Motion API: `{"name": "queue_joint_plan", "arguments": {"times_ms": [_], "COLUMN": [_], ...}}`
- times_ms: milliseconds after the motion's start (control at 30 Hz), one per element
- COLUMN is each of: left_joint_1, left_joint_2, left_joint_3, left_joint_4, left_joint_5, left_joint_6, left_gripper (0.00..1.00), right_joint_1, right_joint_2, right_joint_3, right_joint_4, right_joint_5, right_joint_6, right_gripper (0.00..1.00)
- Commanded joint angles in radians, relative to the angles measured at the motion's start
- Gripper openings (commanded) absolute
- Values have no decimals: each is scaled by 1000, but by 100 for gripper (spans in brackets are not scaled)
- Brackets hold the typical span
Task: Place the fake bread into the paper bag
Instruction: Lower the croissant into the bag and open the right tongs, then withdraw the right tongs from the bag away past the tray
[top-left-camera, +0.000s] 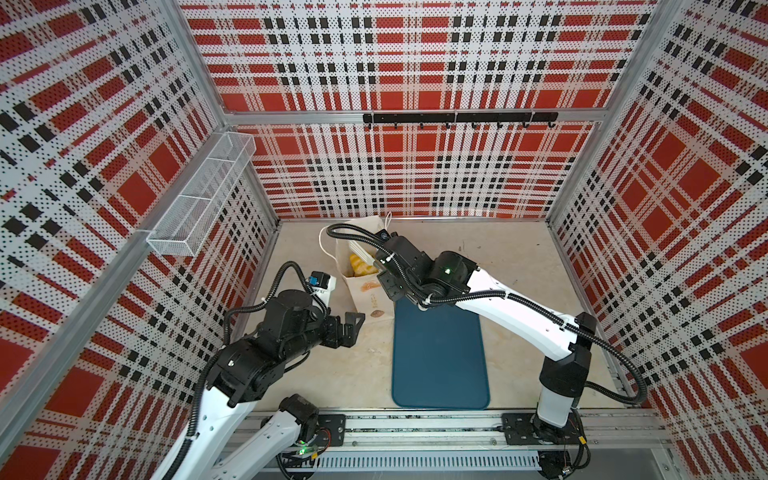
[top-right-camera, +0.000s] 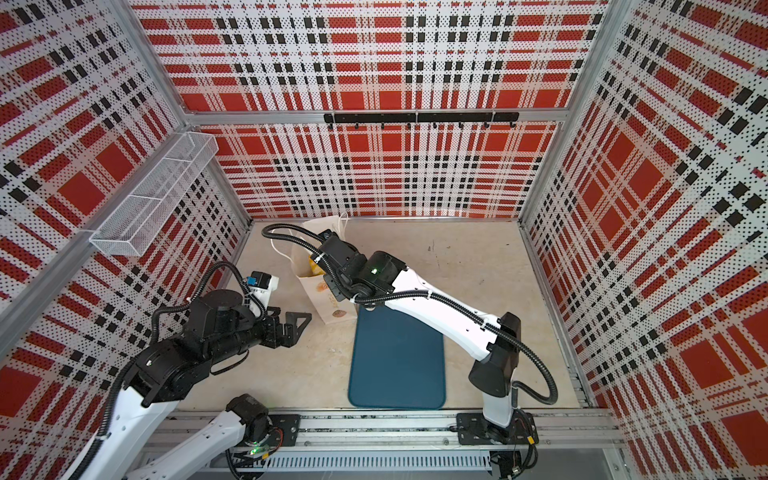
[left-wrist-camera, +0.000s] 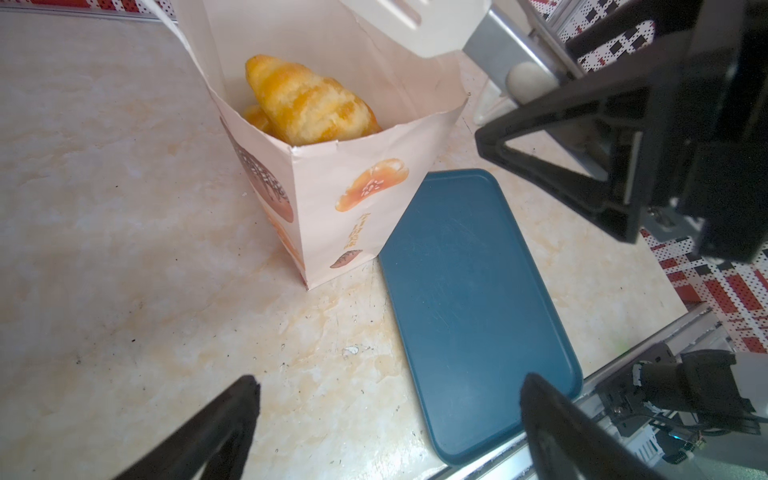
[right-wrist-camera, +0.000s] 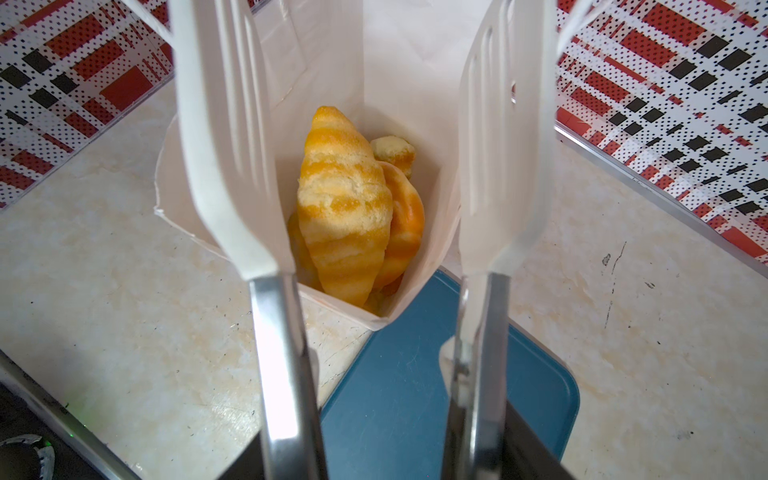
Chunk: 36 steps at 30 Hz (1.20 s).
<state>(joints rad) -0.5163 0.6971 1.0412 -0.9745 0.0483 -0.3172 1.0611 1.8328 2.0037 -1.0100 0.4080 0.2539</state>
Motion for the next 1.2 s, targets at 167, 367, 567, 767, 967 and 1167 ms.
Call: {"name": "queue_joint_plan", "arguments": {"times_ms": [167,367,567,767,967,1167], "left_joint_1": [9,8,6,6,5,4], "left_joint_2": [-4,-19,-28,-33,-33,-35], "left_joint_3": [-6,-6,-10,-21,-26,-32], "left_joint_4": [17,20,20,19,22,24], "left_joint_5": [-6,-9,-11,-21,-27,-42], "left_joint_6": [-7,-14,-20,-24,-28,-34], "left_gripper": [99,99,99,99,100,100], "right_joint_1": [17,19,19,-24,-88,-194], "right_joint_2": [-126,-186,-260,-373,-503,-603], "right_joint_3": [-27,-93,-181,-317,-479,-632], "right_joint_4": [52,62,72,62,62,63], "right_joint_5": [11,31,86,137,164,145], "right_joint_6": [-6,-7,11,50,98,133], "right_gripper": [56,56,57,57,57,59]}}
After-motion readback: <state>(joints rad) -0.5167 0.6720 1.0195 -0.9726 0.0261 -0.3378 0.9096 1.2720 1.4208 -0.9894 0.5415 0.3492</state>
